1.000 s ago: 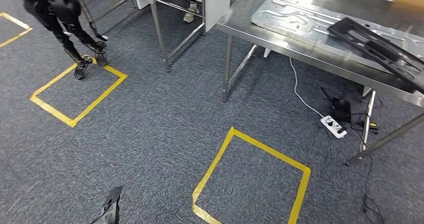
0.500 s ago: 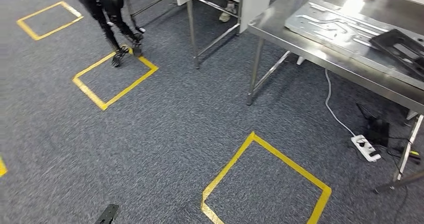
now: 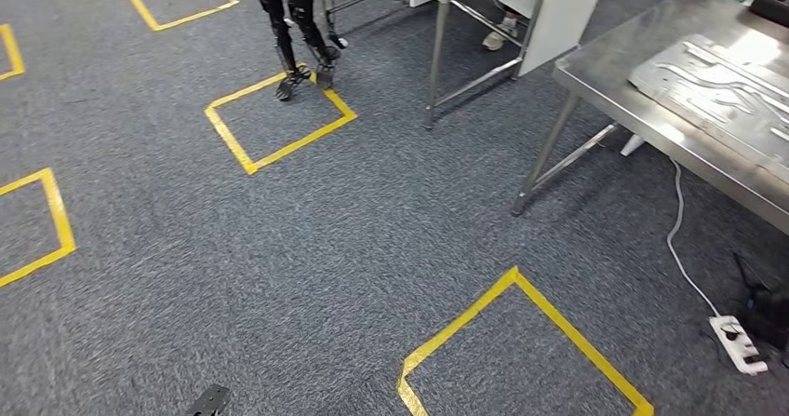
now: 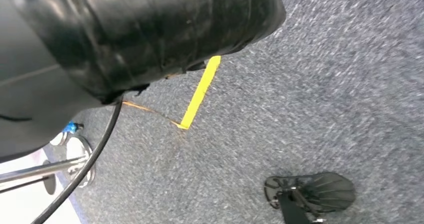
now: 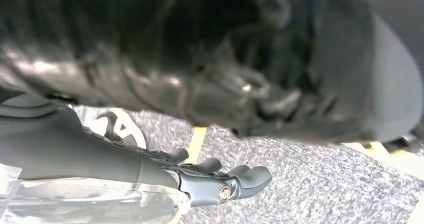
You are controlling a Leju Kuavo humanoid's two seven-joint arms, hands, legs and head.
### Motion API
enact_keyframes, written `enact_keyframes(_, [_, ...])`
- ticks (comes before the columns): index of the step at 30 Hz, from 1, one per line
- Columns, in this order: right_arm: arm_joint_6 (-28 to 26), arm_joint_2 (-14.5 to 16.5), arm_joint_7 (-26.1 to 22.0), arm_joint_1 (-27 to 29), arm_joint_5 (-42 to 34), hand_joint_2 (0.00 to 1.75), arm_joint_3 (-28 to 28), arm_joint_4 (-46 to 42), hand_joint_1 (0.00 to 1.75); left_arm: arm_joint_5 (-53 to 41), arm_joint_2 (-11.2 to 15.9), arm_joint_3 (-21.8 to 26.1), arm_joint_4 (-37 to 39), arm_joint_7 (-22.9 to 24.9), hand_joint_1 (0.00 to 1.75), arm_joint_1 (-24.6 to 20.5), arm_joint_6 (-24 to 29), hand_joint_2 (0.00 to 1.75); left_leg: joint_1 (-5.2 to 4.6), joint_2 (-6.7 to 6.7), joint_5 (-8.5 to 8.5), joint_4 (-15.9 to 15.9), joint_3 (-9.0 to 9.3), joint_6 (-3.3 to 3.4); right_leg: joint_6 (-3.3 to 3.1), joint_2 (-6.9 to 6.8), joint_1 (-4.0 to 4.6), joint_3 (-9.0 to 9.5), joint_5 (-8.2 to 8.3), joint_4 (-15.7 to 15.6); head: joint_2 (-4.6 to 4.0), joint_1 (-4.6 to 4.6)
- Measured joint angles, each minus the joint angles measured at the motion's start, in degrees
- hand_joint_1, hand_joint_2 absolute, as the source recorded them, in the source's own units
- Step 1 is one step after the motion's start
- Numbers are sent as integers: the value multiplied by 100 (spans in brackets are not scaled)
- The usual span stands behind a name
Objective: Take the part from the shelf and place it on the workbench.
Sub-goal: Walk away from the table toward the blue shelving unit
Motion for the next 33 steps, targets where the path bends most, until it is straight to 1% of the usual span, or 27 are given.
enact_keyframes(1, [-8,-3,2,1,11,0,0,4,0,-36,0,-28,0,12,0,-15,-19,0,-1,-89,-6,18,-1,-5,-5,20,-3,35,155,-134,0,0])
enact_keyframes(2, [-16,-6,2,-2,16,0,0,7,0,-65,0,-48,0,17,0,-37,-33,0,1,-177,-16,42,-1,-14,-15,78,-8,166,388,-469,0,1])
enact_keyframes(4, [-27,-22,3,-10,11,0,0,10,0,-92,1,-77,0,2,0,-98,-48,0,0,-337,-44,105,-30,-52,-46,351,-30,453,695,-1165,0,-4])
enact_keyframes(5, [-28,-29,4,-12,6,0,0,13,0,-98,1,-92,0,-7,0,-133,-53,0,3,-409,-50,131,-57,-83,-59,460,-31,535,751,-1373,0,-4])
enact_keyframes(6, [-27,-34,10,-15,-8,0,0,14,0,-98,3,-107,0,-10,0,-158,-59,0,10,-475,-47,137,-84,-119,-76,511,-25,560,732,-1440,0,-7])
enact_keyframes(8, [-21,-35,48,-20,-80,0,0,16,0,-99,13,-137,0,7,0,-169,-69,0,32,-576,-23,121,-120,-194,-131,388,-17,581,752,-1483,1,-4])
enact_keyframes(9, [-15,-38,76,-25,-140,0,0,18,0,-104,18,-154,-1,27,0,-162,-78,0,31,-503,-44,150,-146,-224,-172,317,-27,605,769,-1513,1,-10])
enact_keyframes(10, [-5,-40,98,-27,-197,0,0,20,0,-111,21,-170,-1,50,0,-164,-86,0,27,-360,-117,269,-212,-248,-212,241,-40,627,789,-1545,1,-25])
enact_keyframes(12, [15,-47,124,-21,-263,0,0,26,0,-129,22,-190,-2,86,0,-199,-103,0,21,18,-423,854,-509,-294,-265,79,-34,651,800,-1577,0,-53])
enact_keyframes(13, [21,-49,130,-13,-270,0,0,28,0,-141,22,-192,-2,95,0,-220,-108,0,29,118,-588,1241,-706,-316,-278,-11,-22,650,793,-1576,0,-62])
enact_keyframes(14, [22,-51,140,-6,-272,0,0,32,0,-156,22,-196,-2,104,0,-231,-112,0,38,169,-687,1552,-864,-334,-281,-101,-13,652,783,-1575,0,-62])
enact_keyframes(15, [22,-54,149,-2,-271,0,0,36,0,-172,22,-199,-2,110,0,-232,-116,0,45,194,-688,1690,-934,-346,-280,-186,-8,656,772,-1574,0,-62])
enact_keyframes(16, [22,-56,158,-3,-270,0,0,39,0,-185,22,-203,-2,117,0,-229,-119,0,49,219,-586,1608,-890,-351,-273,-265,-8,665,759,-1573,0,-63])
enact_keyframes(17, [21,-56,166,-7,-270,0,0,42,0,-194,24,-205,-2,123,0,-230,-121,0,50,273,-406,1307,-727,-348,-260,-339,-9,682,744,-1573,0,-64])
enact_keyframes(18, [21,-57,170,-10,-270,0,0,43,0,-202,26,-207,-2,125,0,-237,-121,0,46,393,-226,894,-504,-339,-241,-409,-4,706,725,-1572,0,-64])
enact_keyframes(20, [21,-58,180,-16,-276,0,0,44,0,-211,31,-211,-2,134,0,-270,-120,0,2,596,-27,263,-163,-275,-179,-541,27,752,680,-1570,0,-54])
enact_keyframes(21, [21,-61,185,-19,-286,0,0,44,0,-213,31,-214,-2,143,0,-281,-119,0,-21,632,-17,142,-104,-236,-147,-599,43,773,661,-1573,0,-46])
enact_keyframes(23, [23,-64,192,-30,-319,0,0,45,0,-214,35,-223,-2,165,0,-271,-119,0,-42,506,-16,118,-107,-157,-85,-705,53,811,635,-1589,1,-32])
enact_keyframes(24, [22,-67,194,-36,-336,0,0,45,0,-220,37,-228,-2,169,0,-256,-120,0,-36,443,-8,100,-98,-126,-51,-668,40,822,601,-1567,1,-28])
enact_keyframes(26, [10,-75,195,-42,-386,0,0,46,0,-275,41,-248,-2,163,0,-258,-127,0,-12,320,16,60,-74,-54,-7,-387,14,699,378,-1248,1,-5])
enact_keyframes(27, [1,-80,192,-39,-422,0,0,47,0,-324,38,-266,-2,157,0,-279,-129,0,-8,259,21,54,-74,-28,-2,-202,6,545,204,-920,1,13])
enact_keyframes(28, [-8,-82,181,-31,-470,0,0,49,0,-380,34,-289,-2,161,0,-313,-123,0,-10,186,22,54,-79,-6,-4,-83,8,342,28,-517,1,22])
enact_keyframes(29, [-10,-84,167,-20,-519,0,0,51,0,-427,27,-310,-2,177,0,-349,-105,0,-15,103,23,56,-81,7,-7,-30,12,149,-84,-159,0,26])
enact_keyframes(30, [3,-85,149,-10,-559,0,0,53,0,-456,19,-326,-2,209,0,-380,-70,0,-20,15,22,60,-79,11,-11,-5,16,22,-88,37,0,26])
enact_keyframes(31, [29,-86,129,-6,-583,0,0,54,0,-466,11,-337,-2,253,0,-408,-24,0,-23,-75,21,65,-75,12,-20,12,18,-18,17,34,1,26])
enact_keyframes(32, [66,-86,114,-8,-586,0,0,54,0,-463,7,-340,-2,299,0,-435,25,0,-23,-163,18,74,-68,8,-34,45,17,49,225,-200,1,27])
enact_keyframes(33, [103,-87,103,-12,-572,0,0,55,0,-454,4,-342,-2,342,0,-461,68,0,-20,-243,13,85,-67,0,-53,143,13,184,473,-573,1,29])
